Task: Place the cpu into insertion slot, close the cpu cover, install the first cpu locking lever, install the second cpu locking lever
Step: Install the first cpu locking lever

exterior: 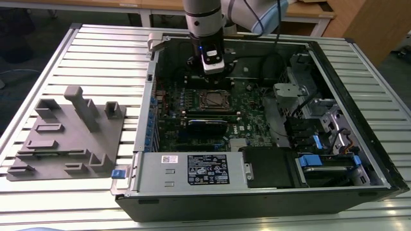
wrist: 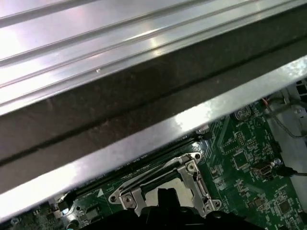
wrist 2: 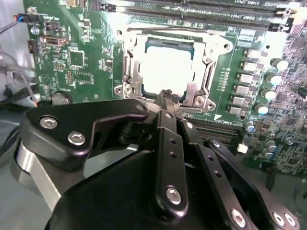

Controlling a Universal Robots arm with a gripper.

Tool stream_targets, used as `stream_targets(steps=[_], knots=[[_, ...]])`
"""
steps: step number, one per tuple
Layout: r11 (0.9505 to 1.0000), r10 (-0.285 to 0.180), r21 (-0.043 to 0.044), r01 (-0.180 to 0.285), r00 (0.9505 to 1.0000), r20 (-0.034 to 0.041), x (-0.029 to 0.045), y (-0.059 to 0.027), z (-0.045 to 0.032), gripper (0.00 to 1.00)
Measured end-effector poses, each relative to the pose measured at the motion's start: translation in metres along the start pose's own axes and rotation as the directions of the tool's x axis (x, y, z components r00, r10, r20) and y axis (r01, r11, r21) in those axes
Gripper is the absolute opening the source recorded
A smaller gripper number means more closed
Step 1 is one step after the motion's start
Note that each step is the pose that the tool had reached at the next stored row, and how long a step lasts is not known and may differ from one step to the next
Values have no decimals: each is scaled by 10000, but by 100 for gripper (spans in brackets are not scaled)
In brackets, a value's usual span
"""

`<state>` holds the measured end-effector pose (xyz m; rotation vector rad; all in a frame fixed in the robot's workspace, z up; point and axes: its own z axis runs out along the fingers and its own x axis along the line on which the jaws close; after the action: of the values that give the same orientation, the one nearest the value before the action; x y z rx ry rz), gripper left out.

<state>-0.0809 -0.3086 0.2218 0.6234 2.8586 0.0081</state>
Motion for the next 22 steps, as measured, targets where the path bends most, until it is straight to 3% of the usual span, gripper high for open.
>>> stream_targets(steps=[3,5,16,18,20,22], knots=[[9999,-26,146,29,9997,-228,-29,14,26,11],[9998,-76,191,83,9994,-350,-42,21,40,11],[9961,-885,-40,884,9950,-459,-89,43,66,11],[9957,-928,-19,928,9942,-551,-93,45,75,11],[9956,-932,40,937,9931,-706,-93,46,83,11],[9956,-932,58,939,9930,-731,-93,45,83,11]])
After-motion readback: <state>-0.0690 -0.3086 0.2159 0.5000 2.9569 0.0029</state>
